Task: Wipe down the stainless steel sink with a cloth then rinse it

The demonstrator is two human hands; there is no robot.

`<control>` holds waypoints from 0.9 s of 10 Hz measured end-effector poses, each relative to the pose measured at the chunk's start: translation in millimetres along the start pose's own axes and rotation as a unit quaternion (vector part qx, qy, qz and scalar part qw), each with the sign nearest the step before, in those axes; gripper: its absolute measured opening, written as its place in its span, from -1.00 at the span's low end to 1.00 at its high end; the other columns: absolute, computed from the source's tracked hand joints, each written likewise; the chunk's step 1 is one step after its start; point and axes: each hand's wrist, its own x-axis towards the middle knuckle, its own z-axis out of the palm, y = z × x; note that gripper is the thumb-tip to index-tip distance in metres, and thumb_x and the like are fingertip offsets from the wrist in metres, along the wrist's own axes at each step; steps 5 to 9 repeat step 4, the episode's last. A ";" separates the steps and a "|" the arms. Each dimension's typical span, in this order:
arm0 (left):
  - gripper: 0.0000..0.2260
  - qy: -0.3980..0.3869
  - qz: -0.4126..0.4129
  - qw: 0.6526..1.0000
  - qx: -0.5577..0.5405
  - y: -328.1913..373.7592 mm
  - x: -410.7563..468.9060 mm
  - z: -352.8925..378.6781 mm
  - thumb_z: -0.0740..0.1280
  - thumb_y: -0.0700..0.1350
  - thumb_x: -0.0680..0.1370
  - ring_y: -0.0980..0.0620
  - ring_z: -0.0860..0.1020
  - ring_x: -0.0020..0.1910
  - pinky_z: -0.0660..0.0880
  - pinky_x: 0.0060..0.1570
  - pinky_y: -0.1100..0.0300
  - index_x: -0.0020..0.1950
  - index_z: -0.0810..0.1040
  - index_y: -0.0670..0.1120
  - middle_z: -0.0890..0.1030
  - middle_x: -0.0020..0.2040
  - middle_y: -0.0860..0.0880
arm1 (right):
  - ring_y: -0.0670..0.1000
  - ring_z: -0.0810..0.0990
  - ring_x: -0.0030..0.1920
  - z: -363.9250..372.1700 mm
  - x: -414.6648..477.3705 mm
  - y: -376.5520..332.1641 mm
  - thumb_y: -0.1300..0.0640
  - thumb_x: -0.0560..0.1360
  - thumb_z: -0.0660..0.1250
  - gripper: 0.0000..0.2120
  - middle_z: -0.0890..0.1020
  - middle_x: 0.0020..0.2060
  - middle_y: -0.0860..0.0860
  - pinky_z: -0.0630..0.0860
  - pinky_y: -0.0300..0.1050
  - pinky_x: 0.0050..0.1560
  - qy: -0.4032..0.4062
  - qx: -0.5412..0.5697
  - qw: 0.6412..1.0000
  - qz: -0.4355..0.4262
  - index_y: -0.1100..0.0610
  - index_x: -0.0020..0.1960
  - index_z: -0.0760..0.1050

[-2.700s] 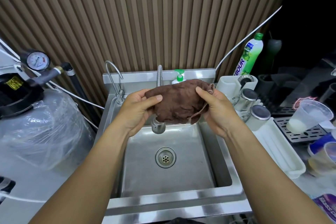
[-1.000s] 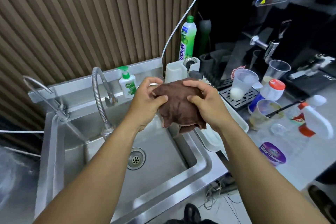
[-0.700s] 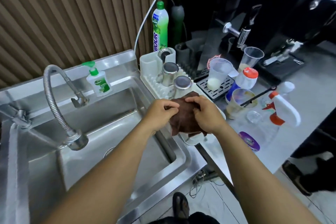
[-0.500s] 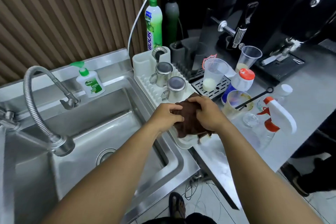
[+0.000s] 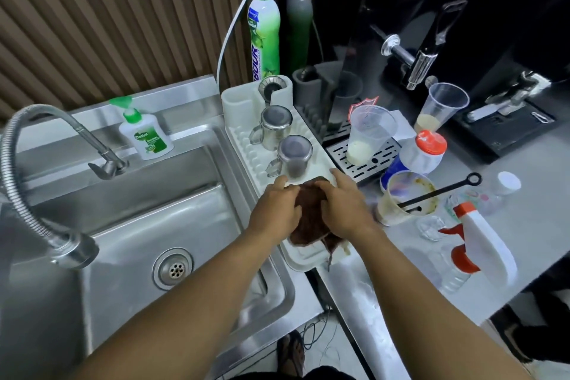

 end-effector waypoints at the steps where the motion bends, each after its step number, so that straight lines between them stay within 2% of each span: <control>1: -0.71 0.008 0.040 0.992 0.121 3.6 -4.8 7.1 0.26 0.02 0.60 -0.11 0.37 0.34 0.29 0.39 0.02 0.24 0.61 -0.06 0.49 0.34 -0.04 | 0.12 0.39 0.39 10.4 -8.0 -2.6 0.10 0.55 0.19 -0.59 0.39 0.45 -0.02 0.44 -0.01 0.29 -0.009 -0.061 0.998 -0.026 -0.01 0.38 0.51; 2: -0.73 -0.064 0.018 0.985 0.161 5.9 -5.6 8.1 0.22 0.03 0.63 -0.10 0.40 0.34 0.08 0.51 -0.11 0.24 0.60 -0.02 0.53 0.30 -0.02 | 0.09 0.38 0.37 20.0 -11.9 -3.1 0.09 0.60 0.14 -0.62 0.37 0.47 -0.04 0.47 -0.06 0.17 -0.050 -0.081 0.995 -0.003 0.00 0.37 0.51; 3: -0.75 -0.080 0.015 0.984 0.160 8.4 -7.7 -2.4 0.23 0.06 0.62 -0.11 0.47 0.25 0.08 0.49 -0.19 0.14 0.60 -0.03 0.57 0.18 -0.03 | 0.09 0.38 0.37 15.2 -13.2 -9.1 0.09 0.61 0.15 -0.64 0.39 0.45 -0.02 0.47 -0.05 0.16 -0.048 -0.082 0.995 -0.002 0.03 0.36 0.51; 4: -0.74 -0.056 0.011 0.985 0.163 6.0 -9.1 -17.7 0.23 0.10 0.60 -0.12 0.51 0.16 0.31 0.32 -0.14 0.09 0.59 -0.02 0.58 0.10 -0.04 | 0.11 0.41 0.31 9.3 -13.1 -14.7 0.06 0.60 0.17 -0.65 0.47 0.33 0.02 0.49 -0.01 0.15 -0.028 -0.066 0.997 -0.005 0.03 0.34 0.51; 9: -0.74 -0.056 0.011 0.985 0.163 6.0 -9.1 -17.7 0.23 0.10 0.60 -0.12 0.51 0.16 0.31 0.32 -0.14 0.09 0.59 -0.02 0.58 0.10 -0.04 | 0.11 0.41 0.31 9.3 -13.1 -14.7 0.06 0.60 0.17 -0.65 0.47 0.33 0.02 0.49 -0.01 0.15 -0.028 -0.066 0.997 -0.005 0.03 0.34 0.51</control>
